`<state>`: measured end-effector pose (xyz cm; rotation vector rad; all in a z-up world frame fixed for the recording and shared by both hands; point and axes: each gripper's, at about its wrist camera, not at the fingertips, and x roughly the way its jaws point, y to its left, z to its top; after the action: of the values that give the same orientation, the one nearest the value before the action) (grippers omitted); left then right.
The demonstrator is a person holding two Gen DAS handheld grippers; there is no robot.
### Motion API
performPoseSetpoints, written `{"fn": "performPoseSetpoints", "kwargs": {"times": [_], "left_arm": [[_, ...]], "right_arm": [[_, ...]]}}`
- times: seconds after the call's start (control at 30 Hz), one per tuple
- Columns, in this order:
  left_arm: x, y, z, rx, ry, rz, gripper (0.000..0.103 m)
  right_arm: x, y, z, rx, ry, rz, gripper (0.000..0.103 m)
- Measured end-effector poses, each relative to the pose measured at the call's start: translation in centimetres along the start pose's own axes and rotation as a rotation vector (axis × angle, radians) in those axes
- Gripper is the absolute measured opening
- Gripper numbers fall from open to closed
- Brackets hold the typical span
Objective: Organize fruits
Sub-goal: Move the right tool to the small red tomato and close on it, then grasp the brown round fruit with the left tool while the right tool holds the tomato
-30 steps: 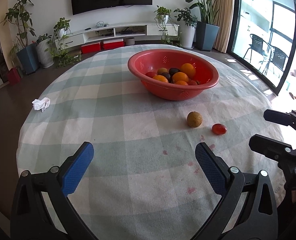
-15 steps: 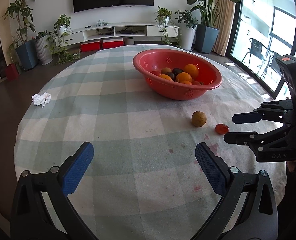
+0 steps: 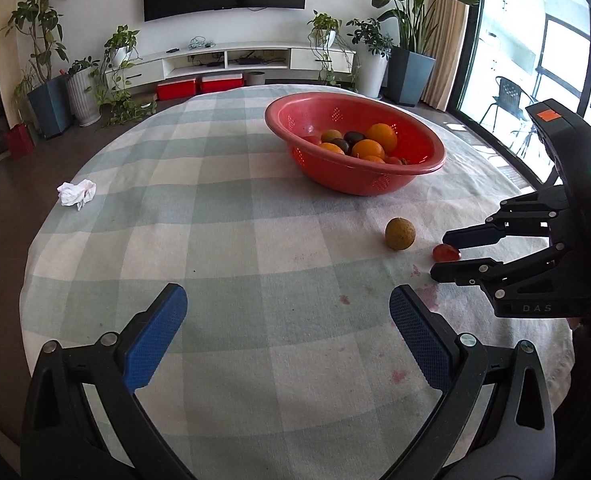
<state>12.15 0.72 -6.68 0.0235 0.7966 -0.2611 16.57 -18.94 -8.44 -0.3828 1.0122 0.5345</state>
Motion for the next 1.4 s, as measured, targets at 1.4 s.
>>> {"fn": "performPoseSetpoints", "kwargs": {"times": [1.4], "left_arm": [[8.1, -6.3, 4.7, 0.143, 0.116, -0.076, 0.102]], "right_arm": [[-7.2, -2.9, -3.9, 0.270, -0.186, 0.012, 0.021]]}}
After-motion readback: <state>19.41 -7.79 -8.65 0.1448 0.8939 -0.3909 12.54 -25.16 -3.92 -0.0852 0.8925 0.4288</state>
